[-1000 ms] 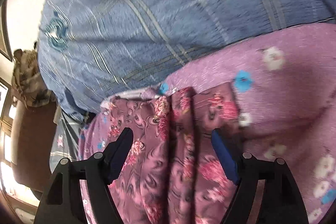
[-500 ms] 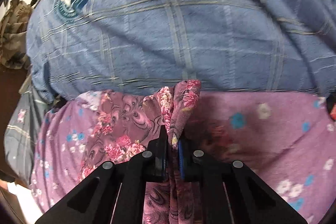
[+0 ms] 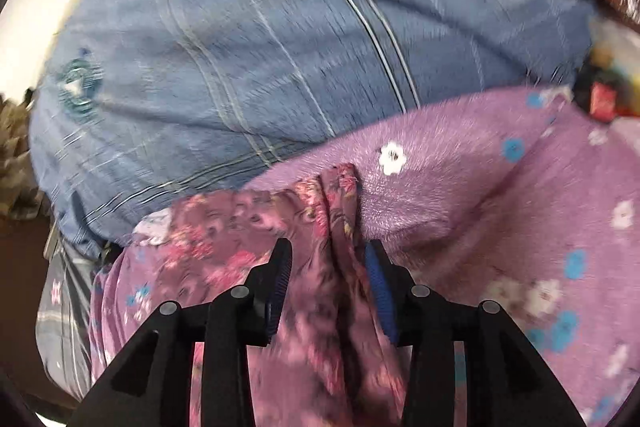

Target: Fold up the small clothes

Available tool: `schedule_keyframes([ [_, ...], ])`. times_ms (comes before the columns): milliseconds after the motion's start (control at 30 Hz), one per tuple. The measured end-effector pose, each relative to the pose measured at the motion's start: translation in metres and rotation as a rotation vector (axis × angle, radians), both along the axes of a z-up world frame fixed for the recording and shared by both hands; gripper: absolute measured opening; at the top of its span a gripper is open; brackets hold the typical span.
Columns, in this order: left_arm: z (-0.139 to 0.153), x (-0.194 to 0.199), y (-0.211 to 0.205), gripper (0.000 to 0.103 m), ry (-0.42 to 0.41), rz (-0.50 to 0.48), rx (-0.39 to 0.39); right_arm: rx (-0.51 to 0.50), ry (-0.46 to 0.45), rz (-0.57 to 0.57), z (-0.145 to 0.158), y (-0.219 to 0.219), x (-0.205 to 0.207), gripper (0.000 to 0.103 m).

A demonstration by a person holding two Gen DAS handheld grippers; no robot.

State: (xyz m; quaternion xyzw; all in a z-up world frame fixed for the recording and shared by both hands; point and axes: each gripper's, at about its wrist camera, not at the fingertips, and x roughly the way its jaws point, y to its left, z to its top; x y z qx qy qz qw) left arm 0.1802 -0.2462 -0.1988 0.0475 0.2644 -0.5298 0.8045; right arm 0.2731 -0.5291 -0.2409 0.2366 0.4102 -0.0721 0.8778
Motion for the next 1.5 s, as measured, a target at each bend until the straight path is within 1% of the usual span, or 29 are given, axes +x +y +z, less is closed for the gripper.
schedule_keyframes([
  [33,0.003,0.001,0.008,0.074,-0.015,0.011,0.002,-0.013,-0.001,0.021,0.005,0.004,-0.005,0.035],
  [67,0.005,0.004,0.017,0.074,-0.031,0.031,-0.002,-0.031,0.001,0.051,0.010,0.015,-0.013,0.030],
  [100,0.007,0.009,0.026,0.074,-0.044,0.063,-0.008,-0.039,0.002,0.074,0.012,0.021,-0.021,0.021],
  [167,0.007,0.023,0.044,0.074,-0.032,0.153,-0.021,-0.040,0.009,0.112,0.016,0.032,-0.031,0.016],
  [200,0.006,0.030,0.050,0.074,-0.020,0.191,-0.027,-0.032,0.011,0.121,0.016,0.036,-0.036,0.016],
  [233,0.004,0.040,0.057,0.074,-0.012,0.262,-0.027,-0.022,0.011,0.132,0.014,0.043,-0.037,0.016],
  [300,-0.002,0.050,0.062,0.074,-0.007,0.340,-0.008,-0.003,0.006,0.148,0.009,0.057,-0.043,0.016],
  [367,-0.011,0.061,0.060,0.074,0.031,0.381,0.014,-0.005,0.005,0.154,0.003,0.070,-0.046,0.016],
  [400,-0.016,0.064,0.055,0.074,0.046,0.382,0.035,-0.011,0.009,0.152,0.001,0.074,-0.046,0.016],
  [433,-0.024,0.065,0.047,0.074,0.051,0.383,0.084,-0.016,0.019,0.144,-0.004,0.079,-0.045,0.017],
  [467,-0.033,0.066,0.037,0.074,0.052,0.381,0.159,-0.012,0.043,0.121,-0.014,0.082,-0.043,0.020],
  [533,-0.063,0.067,0.013,0.074,0.074,0.344,0.335,0.010,0.097,0.081,-0.035,0.080,-0.040,0.017],
  [567,-0.078,0.067,0.004,0.074,0.097,0.322,0.407,0.026,0.110,0.064,-0.045,0.079,-0.041,0.017],
  [600,-0.087,0.066,-0.001,0.075,0.111,0.310,0.452,0.025,0.089,0.058,-0.047,0.079,-0.044,0.017],
  [667,-0.087,0.064,-0.002,0.074,0.102,0.317,0.441,0.000,0.080,0.053,-0.043,0.083,-0.050,0.017],
  [733,-0.078,0.063,0.003,0.074,0.108,0.318,0.394,0.002,0.082,0.048,-0.039,0.084,-0.057,0.018],
  [800,-0.071,0.063,0.011,0.074,0.103,0.344,0.356,0.006,0.066,0.045,-0.033,0.083,-0.067,0.023],
  [867,-0.060,0.061,0.019,0.074,0.085,0.373,0.310,-0.018,0.038,0.033,-0.028,0.085,-0.078,0.026],
  [933,-0.053,0.062,0.028,0.074,0.069,0.410,0.255,-0.037,0.046,0.025,-0.032,0.088,-0.082,0.033],
  [967,-0.052,0.064,0.030,0.078,0.067,0.419,0.254,-0.037,0.080,0.025,-0.041,0.090,-0.081,0.037],
  [1000,-0.057,0.068,0.028,0.082,0.068,0.428,0.278,-0.039,0.127,0.031,-0.052,0.093,-0.077,0.038],
  [1033,-0.064,0.072,0.023,0.082,0.073,0.439,0.327,-0.064,0.140,0.031,-0.057,0.097,-0.076,0.038],
  [1067,-0.075,0.075,0.017,0.082,0.088,0.443,0.392,-0.111,0.125,0.033,-0.054,0.103,-0.077,0.038],
  [1100,-0.080,0.076,0.015,0.082,0.103,0.443,0.413,-0.131,0.126,0.035,-0.052,0.107,-0.077,0.039],
  [1133,-0.080,0.076,0.016,0.082,0.117,0.447,0.406,-0.140,0.119,0.032,-0.048,0.110,-0.078,0.040],
  [1200,-0.073,0.075,0.019,0.082,0.125,0.453,0.366,-0.142,0.084,0.022,-0.042,0.111,-0.081,0.039],
  [1267,-0.062,0.069,0.025,0.082,0.076,0.478,0.327,-0.183,0.035,-0.006,-0.034,0.113,-0.087,0.039],
  [1333,-0.053,0.064,0.031,0.082,0.026,0.510,0.298,-0.212,-0.008,-0.005,-0.026,0.118,-0.091,0.040],
  [1500,-0.040,0.062,0.042,0.083,-0.057,0.574,0.262,-0.205,-0.091,0.024,-0.016,0.135,-0.092,0.040],
])
